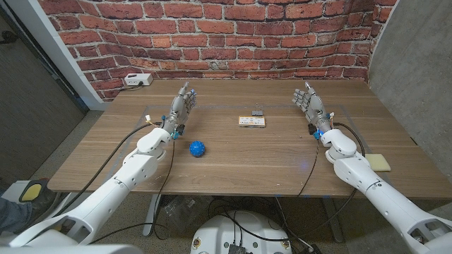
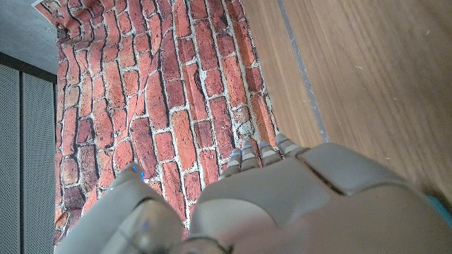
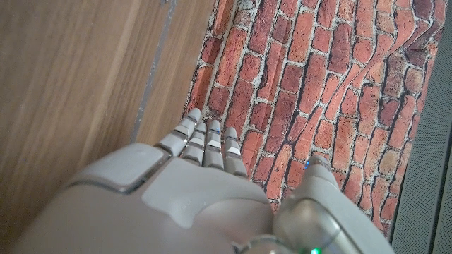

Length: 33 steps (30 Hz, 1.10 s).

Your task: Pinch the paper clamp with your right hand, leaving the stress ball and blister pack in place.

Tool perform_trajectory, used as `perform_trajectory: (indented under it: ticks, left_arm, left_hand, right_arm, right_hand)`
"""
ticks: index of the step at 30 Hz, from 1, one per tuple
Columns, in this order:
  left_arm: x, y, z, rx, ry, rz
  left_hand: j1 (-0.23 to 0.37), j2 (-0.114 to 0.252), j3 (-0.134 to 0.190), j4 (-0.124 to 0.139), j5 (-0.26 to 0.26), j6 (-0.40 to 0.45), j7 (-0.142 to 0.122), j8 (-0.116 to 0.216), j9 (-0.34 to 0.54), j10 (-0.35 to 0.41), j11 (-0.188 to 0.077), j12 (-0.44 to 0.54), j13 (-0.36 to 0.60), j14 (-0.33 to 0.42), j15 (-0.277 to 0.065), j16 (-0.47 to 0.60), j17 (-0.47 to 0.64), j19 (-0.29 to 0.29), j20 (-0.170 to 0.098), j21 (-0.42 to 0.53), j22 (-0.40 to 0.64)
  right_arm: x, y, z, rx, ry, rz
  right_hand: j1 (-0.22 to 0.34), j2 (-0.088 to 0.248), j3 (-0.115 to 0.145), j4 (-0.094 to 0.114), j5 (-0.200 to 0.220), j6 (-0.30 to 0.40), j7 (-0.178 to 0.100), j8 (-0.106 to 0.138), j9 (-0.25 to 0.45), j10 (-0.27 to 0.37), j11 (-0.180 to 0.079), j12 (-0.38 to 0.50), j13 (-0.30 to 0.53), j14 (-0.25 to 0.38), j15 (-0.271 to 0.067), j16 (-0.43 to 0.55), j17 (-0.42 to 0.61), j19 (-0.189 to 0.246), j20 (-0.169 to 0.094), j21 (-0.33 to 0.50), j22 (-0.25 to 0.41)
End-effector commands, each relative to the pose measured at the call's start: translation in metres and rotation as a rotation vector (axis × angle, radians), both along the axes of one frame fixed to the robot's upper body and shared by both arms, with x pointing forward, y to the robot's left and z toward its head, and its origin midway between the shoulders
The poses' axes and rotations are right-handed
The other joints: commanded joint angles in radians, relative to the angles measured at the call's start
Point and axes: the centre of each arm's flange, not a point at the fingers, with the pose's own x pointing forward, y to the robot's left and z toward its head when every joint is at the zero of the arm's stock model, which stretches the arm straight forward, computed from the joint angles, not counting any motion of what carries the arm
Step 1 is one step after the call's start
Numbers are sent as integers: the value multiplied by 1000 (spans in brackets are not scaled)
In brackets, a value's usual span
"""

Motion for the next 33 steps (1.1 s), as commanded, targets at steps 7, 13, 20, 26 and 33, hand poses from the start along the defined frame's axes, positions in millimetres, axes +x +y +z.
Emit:
perform_trajectory:
  ticks: [7, 13, 20, 26, 33]
  left_arm:
    - [-16, 10, 7, 67, -63, -14]
    - [-13, 13, 7, 83, -87, -26]
    - [-6, 15, 4, 83, -92, -36]
    - [-8, 15, -1, 58, -97, -36]
    - [-14, 16, -5, 54, -106, -34]
  left_hand:
    - [15, 2, -4, -6, 8, 8, 4, 4, 5, 13, 4, 5, 5, 6, 2, 5, 3, -32, 1, -7, 5]
    - [21, 1, -9, -10, 11, 25, 2, 8, 6, 31, 6, 9, 6, 28, 0, 10, 3, -2, 9, -2, 6]
    - [25, 0, -13, -13, 13, 35, 4, 9, 6, 43, 6, 11, 6, 42, 3, 12, 3, 11, 12, -1, 6]
    - [27, -1, -16, -14, 14, 46, 2, 12, 6, 54, 6, 14, 6, 49, 0, 13, 3, 16, 14, -2, 6]
    - [31, 0, -19, -16, 16, 59, 1, 14, 6, 64, 3, 16, 6, 55, -2, 13, 3, 20, 19, -4, 6]
  right_arm:
    - [-19, 32, 8, -160, -98, -50]
    - [-26, 42, 14, -230, -138, -75]
    - [-31, 50, 19, -301, -163, -98]
    - [-32, 55, 28, -365, -184, -121]
    - [-33, 62, 38, -421, -216, -154]
  right_hand:
    - [32, 2, 8, -15, 2, 3, -15, -1, 1, -8, -22, -1, 3, 9, -2, -2, 3, 8, -6, -9, 3]
    - [57, 9, 15, -27, -1, 36, -26, 9, 5, 16, -21, 5, 4, 18, -9, -2, 3, 17, -7, -16, 3]
    - [79, 13, 23, -37, -4, -4, -19, -8, 4, 15, -33, 2, 4, 18, -10, -4, 3, 16, -1, -23, 3]
    - [103, 16, 30, -45, -6, -31, -32, -18, 2, -38, -37, -19, 4, 4, -6, -9, 3, 9, 4, -35, 4]
    - [124, 17, 36, -51, -5, -64, -27, -25, 1, -55, -40, -23, 4, -6, -4, -11, 3, 3, 8, -43, 4]
